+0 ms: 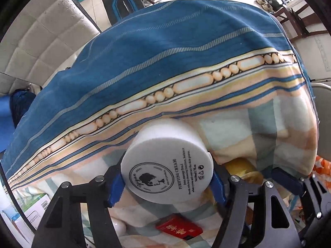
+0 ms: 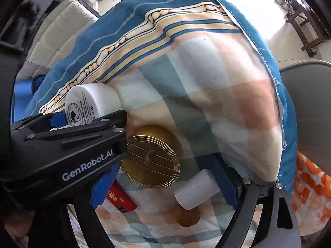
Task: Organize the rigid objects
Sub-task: 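Grasp the white cream jar with the left gripper while the right grasps the gold tin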
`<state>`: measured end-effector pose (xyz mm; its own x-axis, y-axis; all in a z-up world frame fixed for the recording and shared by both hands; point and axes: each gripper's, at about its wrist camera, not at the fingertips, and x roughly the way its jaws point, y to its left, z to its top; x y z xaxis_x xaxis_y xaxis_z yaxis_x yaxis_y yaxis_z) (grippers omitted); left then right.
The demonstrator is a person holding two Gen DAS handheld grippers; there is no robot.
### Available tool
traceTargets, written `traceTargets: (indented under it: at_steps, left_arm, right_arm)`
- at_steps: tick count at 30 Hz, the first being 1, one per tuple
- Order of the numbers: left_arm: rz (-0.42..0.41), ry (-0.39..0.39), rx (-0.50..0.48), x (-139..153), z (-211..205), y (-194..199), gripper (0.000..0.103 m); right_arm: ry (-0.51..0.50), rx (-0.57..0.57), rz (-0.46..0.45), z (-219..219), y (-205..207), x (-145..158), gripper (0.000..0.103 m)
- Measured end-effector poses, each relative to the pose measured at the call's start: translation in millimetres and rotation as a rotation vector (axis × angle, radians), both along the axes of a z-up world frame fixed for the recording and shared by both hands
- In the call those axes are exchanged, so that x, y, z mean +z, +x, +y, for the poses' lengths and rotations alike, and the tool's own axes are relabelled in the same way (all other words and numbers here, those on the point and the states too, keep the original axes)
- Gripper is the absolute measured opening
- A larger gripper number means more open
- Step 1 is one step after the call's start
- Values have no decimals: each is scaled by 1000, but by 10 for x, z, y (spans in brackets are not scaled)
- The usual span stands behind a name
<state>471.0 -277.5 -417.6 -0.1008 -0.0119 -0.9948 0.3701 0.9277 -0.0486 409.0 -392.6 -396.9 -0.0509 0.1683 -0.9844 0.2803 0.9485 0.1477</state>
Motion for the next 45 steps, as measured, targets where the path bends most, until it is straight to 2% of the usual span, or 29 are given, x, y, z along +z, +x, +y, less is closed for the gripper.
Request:
traceTargets:
  at_steps: [5,10,14,17,18,26,31,32,38,40,45]
  left_arm:
    - [-14,38,45,105,372,-120,66]
    - [16,46,131,99,743,-194,67]
    - [40,47,160,13,921,-282,67]
    - [46,44,168,-22,966,-300,67]
    - [48,45,167,-27,974,-318,67]
    - [57,32,141,-10,990,-624,67]
    - [69,40,135,-129,945,-678,67]
    - [67,45,127,-171,949,-583,68]
    - [46,60,111,-173,800,-552,67]
    - [39,57,113,-240,910,-484,67]
    - [14,45,117,-72,933,-561,66]
  right_arm:
    - [-3,17,5,51,-89,-4,90]
    - [-39,81,41,293,-111,-199,90]
    - [-63,38,36,296,-126,-297,89]
    - [-115,50,28,298,-127,-276,76]
    - [-124,61,23,312,-132,-249,67]
    - [-125,182,74,559,-383,-202,67]
    - [-127,130,66,515,-411,-257,68]
    - [-128,123,65,494,-373,-264,68]
    - [-154,102,57,481,-280,-245,69]
    - [-164,104,54,540,-216,-243,68]
    - [-180,127,48,716,-60,-352,67]
